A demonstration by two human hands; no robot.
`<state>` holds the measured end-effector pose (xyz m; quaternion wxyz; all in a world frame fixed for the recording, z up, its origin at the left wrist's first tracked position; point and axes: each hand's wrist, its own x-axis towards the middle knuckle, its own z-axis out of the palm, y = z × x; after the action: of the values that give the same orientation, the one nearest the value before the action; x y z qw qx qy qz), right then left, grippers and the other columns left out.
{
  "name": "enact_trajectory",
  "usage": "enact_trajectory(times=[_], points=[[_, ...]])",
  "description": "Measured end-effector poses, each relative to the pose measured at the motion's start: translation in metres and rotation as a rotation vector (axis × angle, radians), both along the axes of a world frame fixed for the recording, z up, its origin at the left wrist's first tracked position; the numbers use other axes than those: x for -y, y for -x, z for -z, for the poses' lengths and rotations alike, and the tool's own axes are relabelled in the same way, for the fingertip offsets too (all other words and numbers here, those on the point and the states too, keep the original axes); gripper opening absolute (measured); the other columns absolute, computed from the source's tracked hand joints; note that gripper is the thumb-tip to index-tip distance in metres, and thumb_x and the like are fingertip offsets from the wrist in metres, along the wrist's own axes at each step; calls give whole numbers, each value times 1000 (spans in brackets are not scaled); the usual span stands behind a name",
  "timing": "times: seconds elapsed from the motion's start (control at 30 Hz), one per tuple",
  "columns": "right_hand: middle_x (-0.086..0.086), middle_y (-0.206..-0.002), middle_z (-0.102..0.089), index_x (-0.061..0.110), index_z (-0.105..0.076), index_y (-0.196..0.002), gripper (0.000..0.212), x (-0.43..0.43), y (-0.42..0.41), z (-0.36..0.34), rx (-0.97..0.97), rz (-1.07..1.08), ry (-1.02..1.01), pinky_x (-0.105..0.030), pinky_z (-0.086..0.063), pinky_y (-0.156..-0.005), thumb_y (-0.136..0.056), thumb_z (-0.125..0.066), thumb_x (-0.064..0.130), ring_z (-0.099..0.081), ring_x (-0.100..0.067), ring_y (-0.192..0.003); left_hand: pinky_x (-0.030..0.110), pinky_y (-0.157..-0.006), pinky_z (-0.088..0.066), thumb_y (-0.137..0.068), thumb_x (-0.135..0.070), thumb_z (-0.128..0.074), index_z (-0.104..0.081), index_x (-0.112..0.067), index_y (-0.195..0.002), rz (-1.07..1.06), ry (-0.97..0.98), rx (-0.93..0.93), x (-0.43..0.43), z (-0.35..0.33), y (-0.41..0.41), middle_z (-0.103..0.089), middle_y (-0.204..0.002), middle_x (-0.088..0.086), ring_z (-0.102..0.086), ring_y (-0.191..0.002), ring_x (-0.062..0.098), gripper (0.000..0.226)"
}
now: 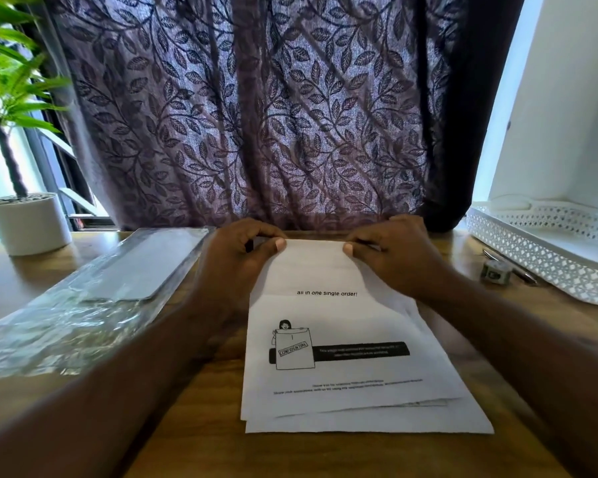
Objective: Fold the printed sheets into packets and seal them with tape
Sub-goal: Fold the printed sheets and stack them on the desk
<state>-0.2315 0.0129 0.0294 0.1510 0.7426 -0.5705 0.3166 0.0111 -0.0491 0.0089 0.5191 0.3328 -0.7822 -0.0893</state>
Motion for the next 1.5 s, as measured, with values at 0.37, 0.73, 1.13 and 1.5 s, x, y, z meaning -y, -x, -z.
enact_trajectory(times=[0.37, 0.73, 1.13, 1.5], points=[[-6, -77, -76, 20, -78, -86, 12, 0, 41, 3, 315, 20, -172, -40, -56, -70, -94, -69, 18, -71, -30, -70, 0, -64, -36, -89, -19, -73, -71, -29, -86, -2, -71, -9, 2, -3, -3, -64, -82, -26, -58, -79, -17, 11], [14, -69, -66, 28, -65, -80, 14, -20, -12, -6, 379, -71, 79, -10, -40, -57, -88, -75, 23, -61, 4, -62, 40, -104, -34, -99, -38, -55, -60, -30, -131, -173, 130, 295, -16, -3, 15, -66, -129, -4, -51, -119, 11, 34], [15, -69, -67, 20, -66, -85, 10, -17, -2, -3, 441, -150, 118, -15, -43, -54, -89, -73, 13, -61, -3, -61, 32, -73, -52, -97, -39, -49, -70, -28, -101, -142, 249, 350, -7, -15, 5, -74, -84, -6, -65, -70, 16, 24], [11, -70, -64, 20, -65, -85, 12, -6, 37, 7, 602, -66, 111, -8, -39, -57, -90, -72, 12, -54, 3, -61, 34, -71, -55, -98, -17, -58, -71, -20, -94, -115, -105, 228, 17, -10, -16, -72, -82, -8, -69, -76, 14, 14]])
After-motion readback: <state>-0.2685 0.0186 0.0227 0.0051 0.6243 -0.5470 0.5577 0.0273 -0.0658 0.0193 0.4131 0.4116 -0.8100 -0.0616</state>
